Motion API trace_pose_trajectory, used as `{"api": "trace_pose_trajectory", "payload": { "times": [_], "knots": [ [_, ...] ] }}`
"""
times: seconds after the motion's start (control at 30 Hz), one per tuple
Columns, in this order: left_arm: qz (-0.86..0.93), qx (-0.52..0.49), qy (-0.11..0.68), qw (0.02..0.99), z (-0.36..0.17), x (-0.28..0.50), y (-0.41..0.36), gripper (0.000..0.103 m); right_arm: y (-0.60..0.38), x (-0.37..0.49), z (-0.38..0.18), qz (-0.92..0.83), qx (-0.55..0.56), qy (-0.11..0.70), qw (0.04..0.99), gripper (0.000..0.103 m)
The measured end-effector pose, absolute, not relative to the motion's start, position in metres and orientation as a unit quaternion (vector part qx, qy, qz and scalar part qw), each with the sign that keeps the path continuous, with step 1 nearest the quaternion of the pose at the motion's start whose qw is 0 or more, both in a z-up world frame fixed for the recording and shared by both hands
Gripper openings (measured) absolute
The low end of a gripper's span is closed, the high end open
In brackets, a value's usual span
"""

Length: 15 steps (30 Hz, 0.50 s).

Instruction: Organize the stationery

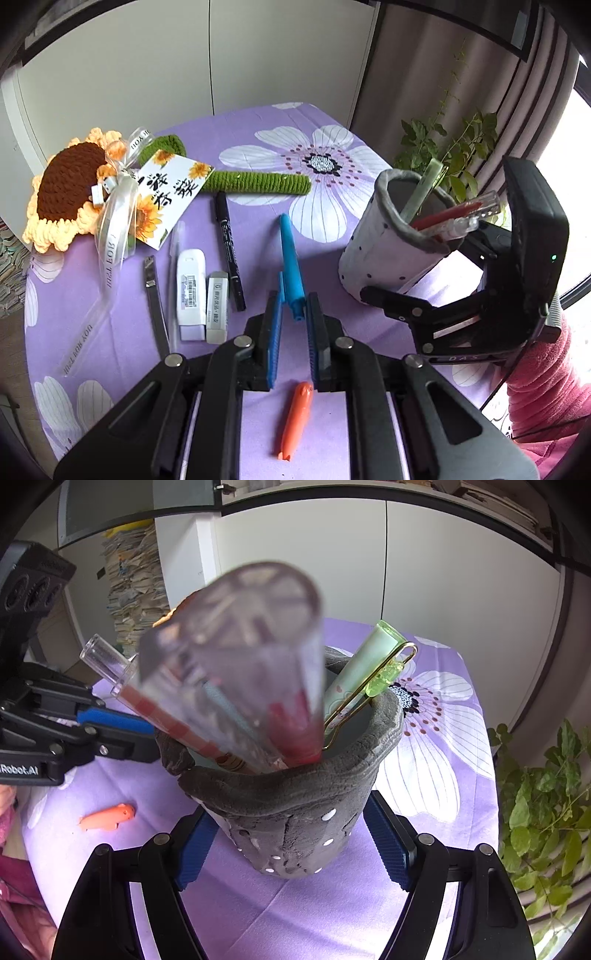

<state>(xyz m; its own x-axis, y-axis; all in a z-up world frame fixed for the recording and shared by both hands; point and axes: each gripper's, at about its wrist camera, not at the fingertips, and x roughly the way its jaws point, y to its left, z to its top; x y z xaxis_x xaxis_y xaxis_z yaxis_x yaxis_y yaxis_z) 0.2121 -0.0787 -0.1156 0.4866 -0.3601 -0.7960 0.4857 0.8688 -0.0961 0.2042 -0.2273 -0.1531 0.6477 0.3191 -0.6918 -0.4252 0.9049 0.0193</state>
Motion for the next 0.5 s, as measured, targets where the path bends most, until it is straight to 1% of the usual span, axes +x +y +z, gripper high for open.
{"api": "trace_pose_trajectory", "payload": {
  "times": [0.17, 0.5],
  "knots": [
    [-0.245, 0.077, 0.405, 0.877, -0.085, 0.206, -0.075, 0.01, -0.225, 0.204, -0.153, 0.204, -0.077, 0.366, 0.905, 0.079],
    [-0.253, 0.062, 0.386, 0.885, -0.065, 0.203, -0.07, 0.01, -0.227, 0.203, -0.155, 0.2, -0.074, 0.369, 0.905, 0.079]
  ]
}}
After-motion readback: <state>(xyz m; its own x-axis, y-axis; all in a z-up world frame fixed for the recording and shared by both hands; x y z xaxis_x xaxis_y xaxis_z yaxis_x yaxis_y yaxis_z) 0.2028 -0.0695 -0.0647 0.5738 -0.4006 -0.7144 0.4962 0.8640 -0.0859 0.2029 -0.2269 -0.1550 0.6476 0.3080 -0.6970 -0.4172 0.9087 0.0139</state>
